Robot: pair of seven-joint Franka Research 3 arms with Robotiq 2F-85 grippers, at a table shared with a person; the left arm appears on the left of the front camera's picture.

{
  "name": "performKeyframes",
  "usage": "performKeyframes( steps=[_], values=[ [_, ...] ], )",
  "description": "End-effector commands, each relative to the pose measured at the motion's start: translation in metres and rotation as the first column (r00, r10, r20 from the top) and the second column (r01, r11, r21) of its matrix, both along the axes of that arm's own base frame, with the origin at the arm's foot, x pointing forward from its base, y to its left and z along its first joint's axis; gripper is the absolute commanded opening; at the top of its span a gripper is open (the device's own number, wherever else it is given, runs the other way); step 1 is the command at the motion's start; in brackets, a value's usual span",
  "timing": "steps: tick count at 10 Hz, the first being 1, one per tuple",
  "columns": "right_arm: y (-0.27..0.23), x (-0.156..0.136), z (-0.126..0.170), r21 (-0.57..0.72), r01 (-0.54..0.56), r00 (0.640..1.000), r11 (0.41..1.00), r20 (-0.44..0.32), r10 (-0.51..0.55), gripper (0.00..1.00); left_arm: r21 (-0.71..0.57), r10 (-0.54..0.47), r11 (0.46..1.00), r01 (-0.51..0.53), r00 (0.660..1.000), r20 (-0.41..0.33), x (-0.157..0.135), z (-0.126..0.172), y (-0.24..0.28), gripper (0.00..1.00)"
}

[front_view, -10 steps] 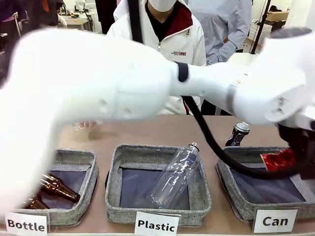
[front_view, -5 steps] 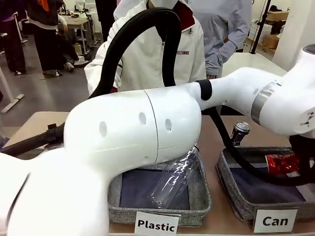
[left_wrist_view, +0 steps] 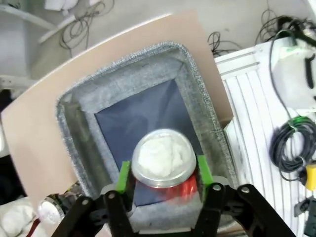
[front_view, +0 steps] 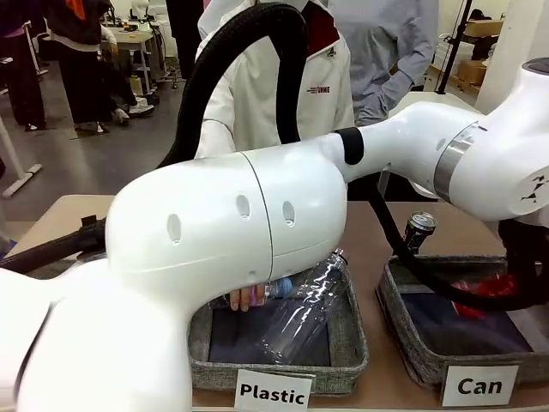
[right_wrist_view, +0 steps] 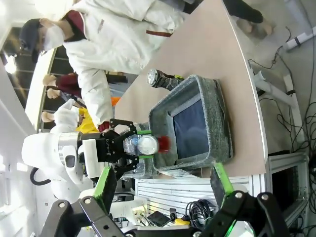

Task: Sort the can waste into the basket.
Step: Pick up the can waste from the table and place it in the right Fabric basket.

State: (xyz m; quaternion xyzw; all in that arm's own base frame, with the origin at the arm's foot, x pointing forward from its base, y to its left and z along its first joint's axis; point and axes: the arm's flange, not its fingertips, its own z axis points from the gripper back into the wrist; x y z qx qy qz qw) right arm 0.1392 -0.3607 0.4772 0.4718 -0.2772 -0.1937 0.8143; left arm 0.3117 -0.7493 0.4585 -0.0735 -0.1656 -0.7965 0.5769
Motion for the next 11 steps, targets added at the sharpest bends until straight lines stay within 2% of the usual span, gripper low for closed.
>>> performKeyframes(
  steps=[1,4,5,6,7,9,10,11],
  values=[
    [0.006,-0.005,-0.001,-0.007,0.012,1.0,1.0,-0.01,-0.012,1.0,-0.002,0.001,1.0,-0.001,1.0,-0.003,0.029,0.022,-0.056,1.0],
    [0.006,-0.005,-0.001,-0.007,0.012,1.0,1.0,-0.01,-0.012,1.0,-0.02,0.023,1.0,-0.023,1.0,-0.002,0.029,0.029,-0.043,1.0],
    [0.006,-0.005,-0.001,-0.007,0.012,1.0,1.0,-0.01,-0.012,1.0,0.011,0.075,0.997,-0.075,0.996,-0.044,0.032,0.034,-0.037,1.0],
    [0.0,0.0,0.0,0.0,0.0,1.0,1.0,0.0,0.0,1.0,0.092,0.096,0.992,-0.085,0.988,-0.123,0.038,0.041,-0.022,1.0],
    [0.012,0.009,-0.001,-0.016,-0.003,1.0,1.0,-0.01,0.002,1.0,0.125,0.126,0.986,-0.108,0.98,-0.151,0.042,0.051,0.006,1.0],
    [0.047,0.039,0.003,0.083,-0.06,0.998,0.995,-0.022,0.062,1.0,0.115,0.166,0.983,-0.142,0.957,-0.239,0.048,0.066,0.081,1.0],
    [0.07,0.053,0.006,0.081,-0.084,0.996,0.993,-0.031,0.086,1.0,0.096,0.185,0.982,-0.165,0.946,-0.267,0.049,0.07,0.115,1.0],
    [0.097,0.067,0.008,0.096,-0.148,0.988,0.984,-0.038,0.153,1.0,0.093,0.2,0.979,-0.181,0.937,-0.287,0.048,0.072,0.148,1.0]
  ],
)
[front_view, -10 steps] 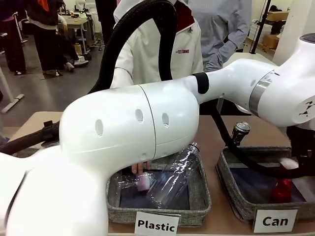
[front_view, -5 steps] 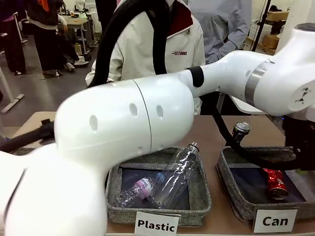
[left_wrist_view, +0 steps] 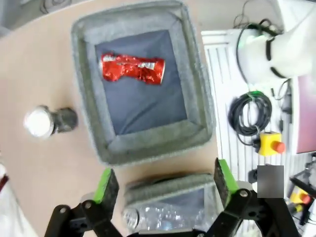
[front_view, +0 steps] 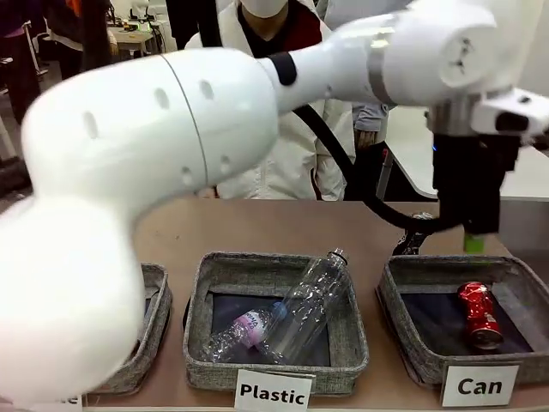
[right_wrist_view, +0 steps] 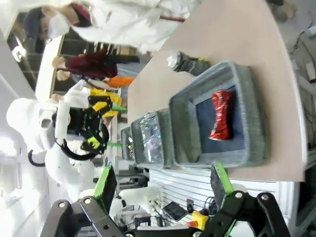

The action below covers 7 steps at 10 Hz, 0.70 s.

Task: Sort the can waste into the basket.
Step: Pick up the can waste from the table and place it in the right Fabric basket.

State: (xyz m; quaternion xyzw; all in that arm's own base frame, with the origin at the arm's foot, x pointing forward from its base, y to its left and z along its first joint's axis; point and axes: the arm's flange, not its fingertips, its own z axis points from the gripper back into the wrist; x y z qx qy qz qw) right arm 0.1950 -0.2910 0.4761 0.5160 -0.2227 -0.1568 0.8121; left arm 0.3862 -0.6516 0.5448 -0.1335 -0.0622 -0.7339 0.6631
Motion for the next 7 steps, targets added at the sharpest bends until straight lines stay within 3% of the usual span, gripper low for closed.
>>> performKeyframes(
  steps=[1,3,5,6,7],
  values=[
    [0.062,0.026,0.009,0.031,-0.086,0.996,0.996,-0.027,0.087,1.0,-0.024,0.064,0.998,-0.066,0.994,-0.084,-0.026,-0.013,0.092,1.0],
    [0.124,0.051,0.001,0.038,-0.206,0.974,0.978,-0.092,0.208,1.0,-0.066,0.208,0.973,-0.222,0.962,-0.176,-0.026,-0.012,0.185,1.0],
    [0.173,0.072,-0.008,0.065,-0.294,0.942,0.954,-0.152,0.301,1.0,-0.142,0.348,0.909,-0.391,0.902,-0.257,-0.036,-0.025,0.28,1.0],
    [0.19,0.083,-0.012,0.046,-0.29,0.938,0.956,-0.183,0.293,1.0,-0.052,0.221,0.966,-0.254,0.91,-0.35,-0.063,-0.047,0.314,1.0],
    [0.198,0.09,-0.014,0.05,-0.295,0.931,0.954,-0.208,0.299,1.0,0.053,0.142,0.99,-0.132,0.911,-0.387,-0.085,-0.066,0.336,1.0]
  ],
)
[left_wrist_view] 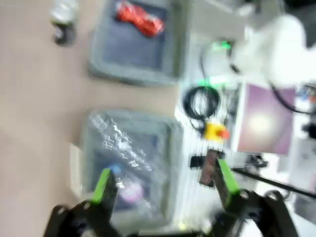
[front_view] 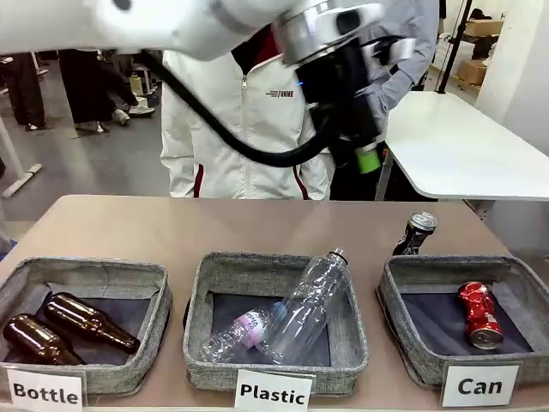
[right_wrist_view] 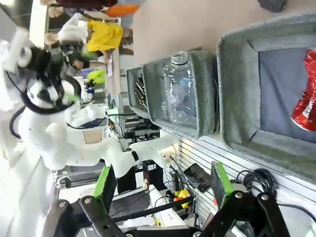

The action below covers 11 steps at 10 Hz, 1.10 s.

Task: Sort the can waste into the basket.
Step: Pick up the can waste from the table and place it in the right Fabric basket.

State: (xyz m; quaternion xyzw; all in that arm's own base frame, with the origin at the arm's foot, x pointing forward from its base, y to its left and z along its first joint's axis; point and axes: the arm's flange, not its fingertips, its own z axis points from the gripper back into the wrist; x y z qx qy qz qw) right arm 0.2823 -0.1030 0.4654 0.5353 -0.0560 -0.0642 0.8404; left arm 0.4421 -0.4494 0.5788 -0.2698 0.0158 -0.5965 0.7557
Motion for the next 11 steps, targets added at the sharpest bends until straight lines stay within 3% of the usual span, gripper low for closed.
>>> performKeyframes(
  steps=[1,3,5,6,7,8,10,11],
  values=[
    [0.015,0.008,-0.005,-0.017,0.031,0.999,0.999,-0.042,-0.032,1.0,0.013,-0.014,1.0,0.015,0.998,-0.061,-0.149,-0.11,0.164,1.0],
    [0.025,0.011,-0.011,-0.014,-0.006,0.997,1.0,-0.079,0.005,1.0,-0.168,0.184,0.964,-0.207,0.972,-0.146,-0.146,-0.122,0.248,1.0],
    [0.027,0.008,-0.013,0.034,-0.047,0.993,0.998,-0.111,0.05,1.0,-0.225,0.371,0.843,-0.489,0.831,-0.415,-0.133,-0.145,0.318,1.0],
    [0.025,0.01,-0.01,0.085,-0.054,0.988,0.995,-0.141,0.066,1.0,-0.219,0.443,0.737,-0.639,0.703,-0.557,-0.129,-0.151,0.354,1.0],
    [0.023,0.013,-0.009,0.114,-0.057,0.983,0.992,-0.166,0.076,1.0,-0.2,0.472,0.602,-0.773,0.547,-0.691,-0.126,-0.16,0.395,1.0],
    [0.018,0.016,-0.008,0.14,-0.04,0.982,0.989,-0.177,0.065,1.0,-0.197,0.454,0.432,-0.88,0.401,-0.796,-0.129,-0.177,0.436,1.0],
    [0.007,0.016,-0.008,0.163,-0.002,0.983,0.987,-0.183,0.032,1.0,-0.207,0.368,0.101,-0.973,0.23,-0.901,-0.148,-0.205,0.481,1.0],
    [0.019,0.01,-0.018,0.108,-0.06,0.985,0.992,-0.155,0.076,1.0,-0.166,0.483,0.568,-0.806,0.49,-0.725,-0.121,-0.179,0.463,1.0]
  ],
)
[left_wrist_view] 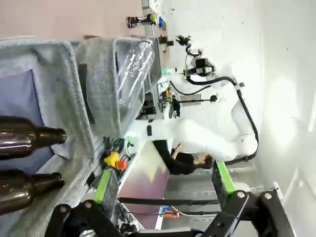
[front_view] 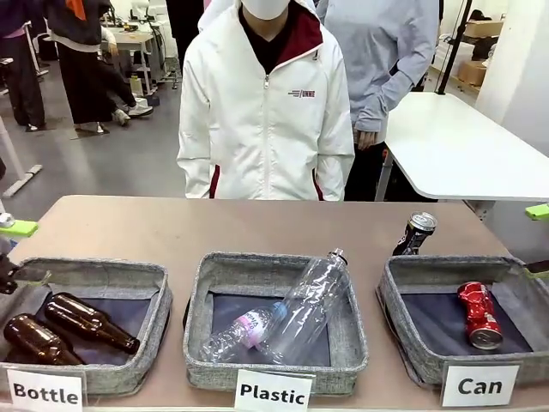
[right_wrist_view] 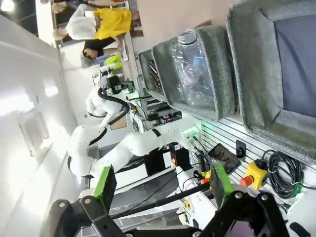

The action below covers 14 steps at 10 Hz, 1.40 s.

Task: Sort the can waste into the basket.
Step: Pick up the can waste from the table and place it in the right Fabric basket.

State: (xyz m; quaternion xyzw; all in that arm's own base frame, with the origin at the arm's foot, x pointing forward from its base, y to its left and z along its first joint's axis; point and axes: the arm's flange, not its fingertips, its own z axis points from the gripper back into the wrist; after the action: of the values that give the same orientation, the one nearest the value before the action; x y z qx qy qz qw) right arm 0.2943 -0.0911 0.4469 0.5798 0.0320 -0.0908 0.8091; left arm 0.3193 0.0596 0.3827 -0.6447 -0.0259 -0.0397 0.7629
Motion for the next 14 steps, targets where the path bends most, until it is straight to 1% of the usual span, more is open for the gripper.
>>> performKeyframes(
  steps=[1,11,12,13,14],
  values=[
    [0.007,-0.002,0.001,-0.018,-0.019,1.0,1.0,0.009,0.019,1.0,0.09,-0.146,0.986,0.141,0.988,0.054,0.002,0.017,-0.046,1.0],
    [0.005,0.001,0.001,-0.011,-0.014,1.0,1.0,0.001,0.014,1.0,0.09,-0.146,0.986,0.141,0.988,0.054,0.002,0.017,-0.046,1.0],
    [-0.005,0.017,0.007,-0.129,-0.036,0.979,0.991,0.193,0.061,1.0,0.09,-0.146,0.986,0.141,0.988,0.054,0.002,0.017,-0.046,1.0],
    [-0.016,0.054,0.002,-0.238,-0.033,0.891,0.971,0.432,0.136,1.0,0.09,-0.146,0.986,0.141,0.988,0.054,0.002,0.017,-0.046,1.0],
    [-0.028,0.098,-0.013,-0.318,-0.016,0.775,0.948,0.595,0.213,1.0,0.09,-0.146,0.986,0.141,0.988,0.054,0.002,0.017,-0.046,1.0]
  ],
)
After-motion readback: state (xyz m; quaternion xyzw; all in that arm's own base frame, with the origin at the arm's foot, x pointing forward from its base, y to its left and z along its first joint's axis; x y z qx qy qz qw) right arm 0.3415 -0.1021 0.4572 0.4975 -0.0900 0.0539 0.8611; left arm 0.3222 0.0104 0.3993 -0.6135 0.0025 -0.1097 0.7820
